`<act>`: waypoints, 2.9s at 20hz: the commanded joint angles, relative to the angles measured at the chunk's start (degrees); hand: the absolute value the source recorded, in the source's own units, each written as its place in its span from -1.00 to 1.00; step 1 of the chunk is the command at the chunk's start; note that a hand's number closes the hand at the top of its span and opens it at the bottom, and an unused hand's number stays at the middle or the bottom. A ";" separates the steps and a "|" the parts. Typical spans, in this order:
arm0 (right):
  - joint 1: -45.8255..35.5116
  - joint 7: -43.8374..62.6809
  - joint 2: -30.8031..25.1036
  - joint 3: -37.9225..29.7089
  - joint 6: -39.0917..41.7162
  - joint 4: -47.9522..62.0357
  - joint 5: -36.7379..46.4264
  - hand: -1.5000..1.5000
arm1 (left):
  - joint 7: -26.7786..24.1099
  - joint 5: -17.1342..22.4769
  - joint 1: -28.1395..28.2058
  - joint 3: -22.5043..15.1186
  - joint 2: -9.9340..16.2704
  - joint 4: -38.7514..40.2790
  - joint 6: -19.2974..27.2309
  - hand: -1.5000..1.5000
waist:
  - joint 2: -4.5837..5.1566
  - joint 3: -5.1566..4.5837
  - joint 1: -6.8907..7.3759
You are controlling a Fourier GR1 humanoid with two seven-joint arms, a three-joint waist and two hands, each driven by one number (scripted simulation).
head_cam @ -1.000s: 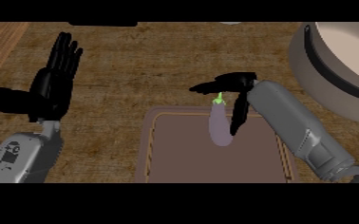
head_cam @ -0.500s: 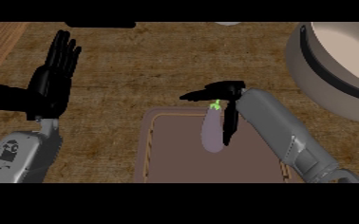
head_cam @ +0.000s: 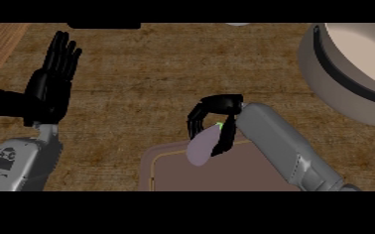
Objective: Pick the eggplant from the tray and place it in the pot
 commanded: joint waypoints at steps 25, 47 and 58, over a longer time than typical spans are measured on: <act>-27.49 60.43 -13.36 -12.76 -62.13 19.74 21.02 1.00 | 0.94 -2.05 -1.37 0.23 -1.81 -0.73 -2.51 0.00 | 0.32 -0.62 3.43; -28.42 91.50 -16.81 -5.64 -79.32 31.98 37.61 1.00 | -1.92 -3.13 3.62 2.75 -3.04 -0.09 -2.18 0.00 | -0.57 -0.02 -1.35; -14.39 78.74 -28.93 -12.55 -82.56 20.47 33.25 1.00 | 0.24 -4.32 2.80 3.64 -3.09 -0.42 -2.98 0.00 | -0.33 0.00 -1.28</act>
